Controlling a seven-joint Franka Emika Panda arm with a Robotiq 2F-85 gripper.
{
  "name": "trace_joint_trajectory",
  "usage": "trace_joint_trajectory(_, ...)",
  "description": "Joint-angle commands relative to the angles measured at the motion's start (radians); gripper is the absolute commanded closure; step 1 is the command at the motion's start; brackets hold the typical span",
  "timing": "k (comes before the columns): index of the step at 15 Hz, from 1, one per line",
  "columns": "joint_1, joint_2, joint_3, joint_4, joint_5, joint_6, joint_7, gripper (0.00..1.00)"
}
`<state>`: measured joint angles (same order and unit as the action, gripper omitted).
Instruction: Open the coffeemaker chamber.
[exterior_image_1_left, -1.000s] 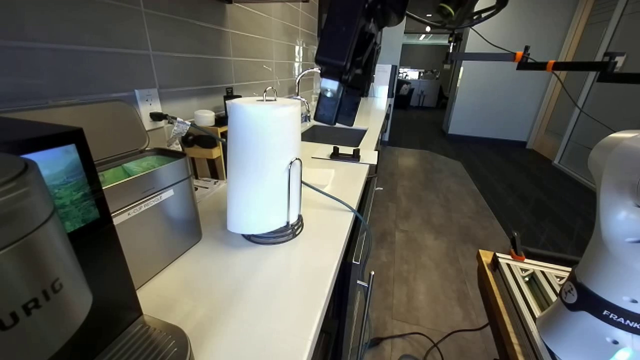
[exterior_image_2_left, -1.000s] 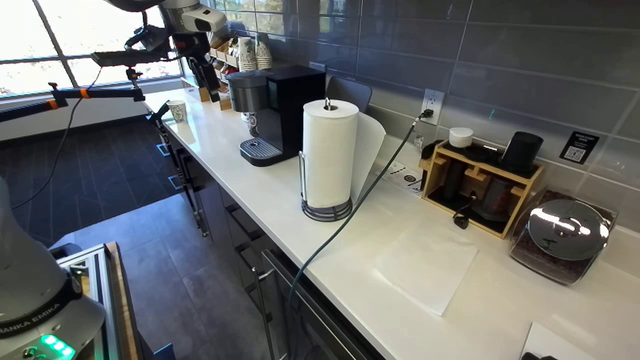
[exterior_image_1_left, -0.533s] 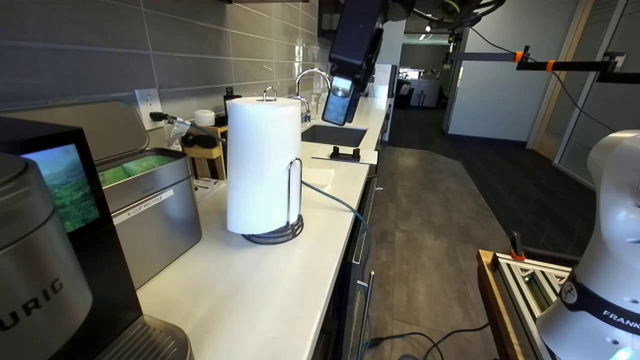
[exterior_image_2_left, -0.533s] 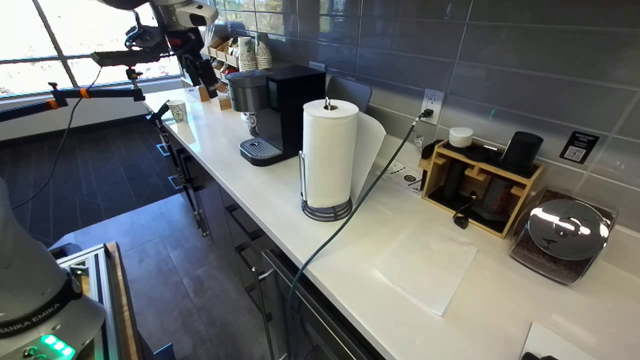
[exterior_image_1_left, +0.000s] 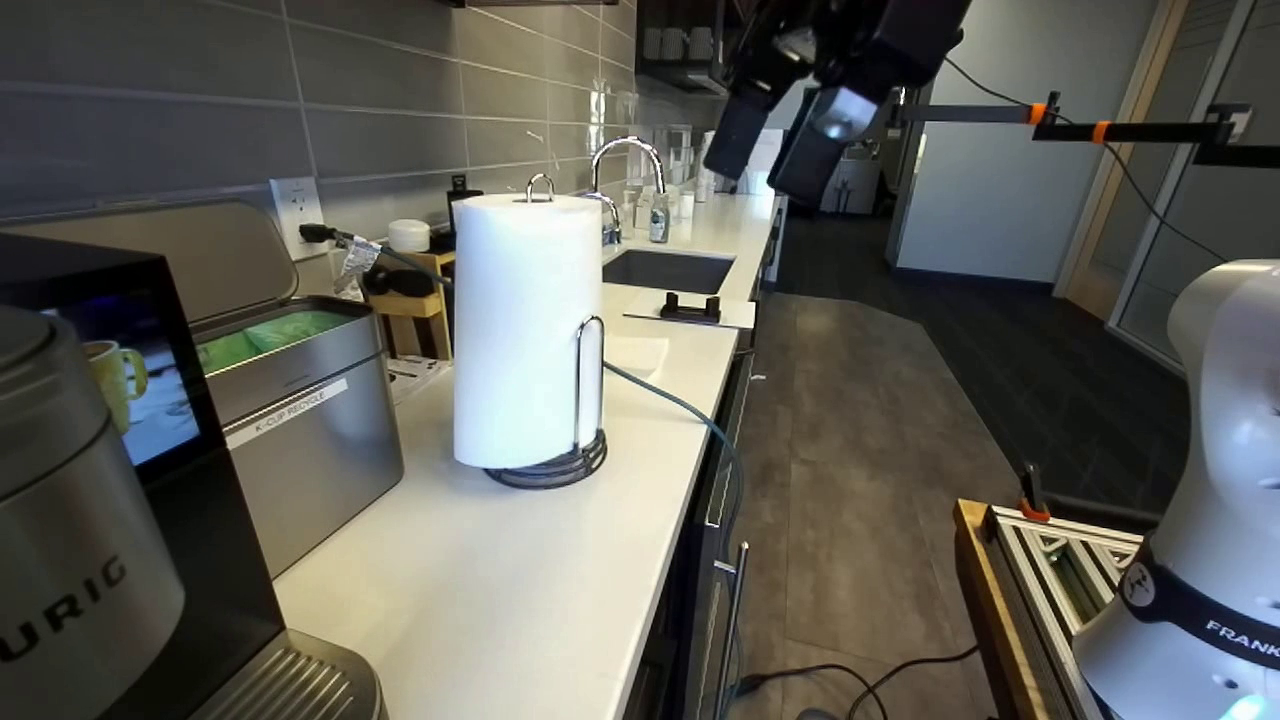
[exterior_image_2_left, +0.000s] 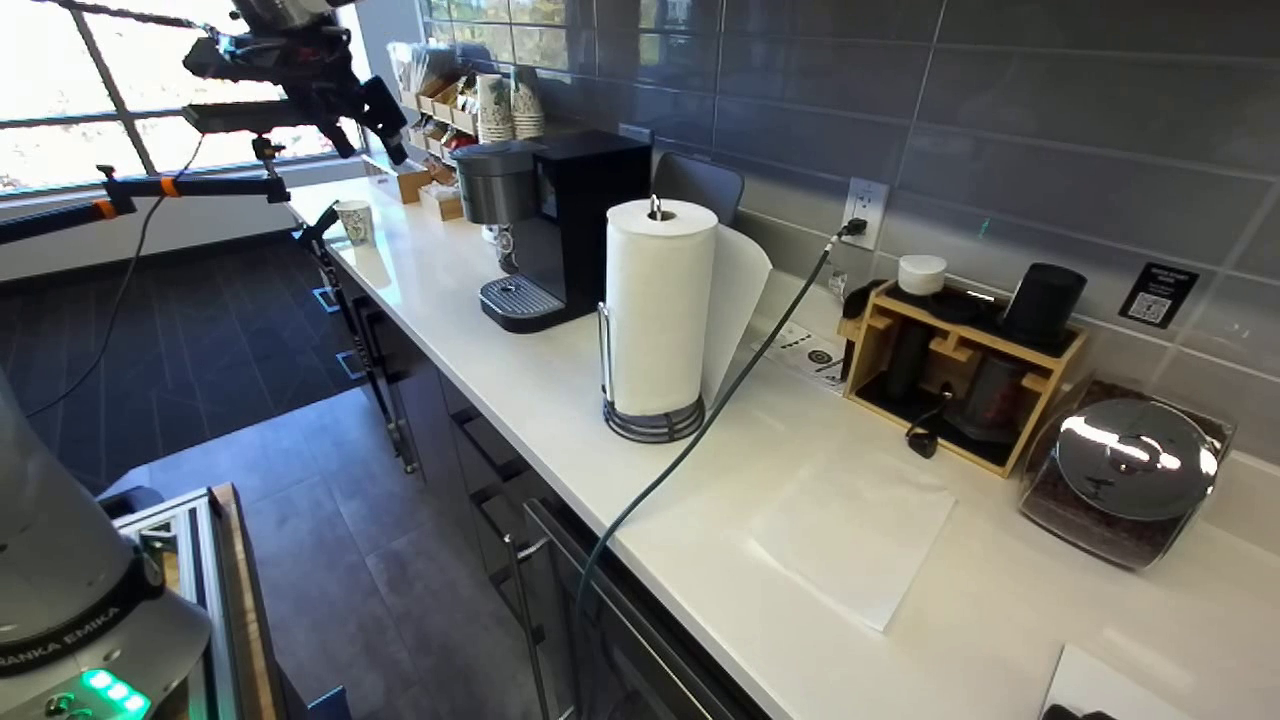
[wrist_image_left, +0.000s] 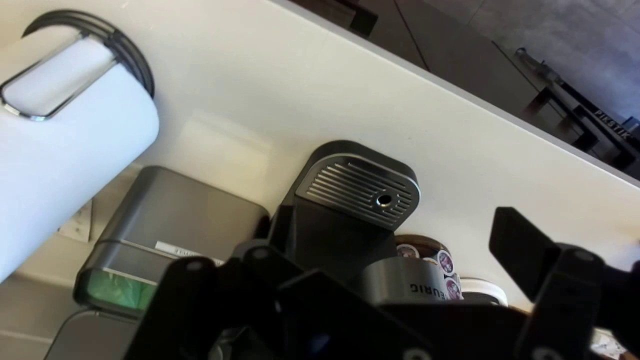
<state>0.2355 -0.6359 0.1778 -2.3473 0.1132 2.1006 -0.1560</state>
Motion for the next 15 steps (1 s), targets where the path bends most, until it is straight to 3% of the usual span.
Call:
trace_joint_trajectory(1,0.025,-0.041,-0.055,-0.066,-0.063,0.137,-0.16,0.0)
trace_joint_trajectory(6,0.109,-0.02,-0.083,-0.144,-0.069,0.407,-0.328,0.0)
trace_joint_trajectory(9,0.234,-0.009,-0.117,-0.204,-0.025,0.535,-0.42,0.0)
trace_joint_trajectory(10,0.291,0.001,-0.141,-0.204,0.001,0.511,-0.452,0.0)
trace_joint_trajectory(11,0.305,0.009,-0.148,-0.199,0.004,0.476,-0.447,0.0)
trace_joint_trajectory(12,0.25,0.0,-0.113,-0.184,-0.04,0.486,-0.387,0.0)
trace_joint_trajectory(15,0.293,0.009,-0.132,-0.194,-0.021,0.486,-0.41,0.0)
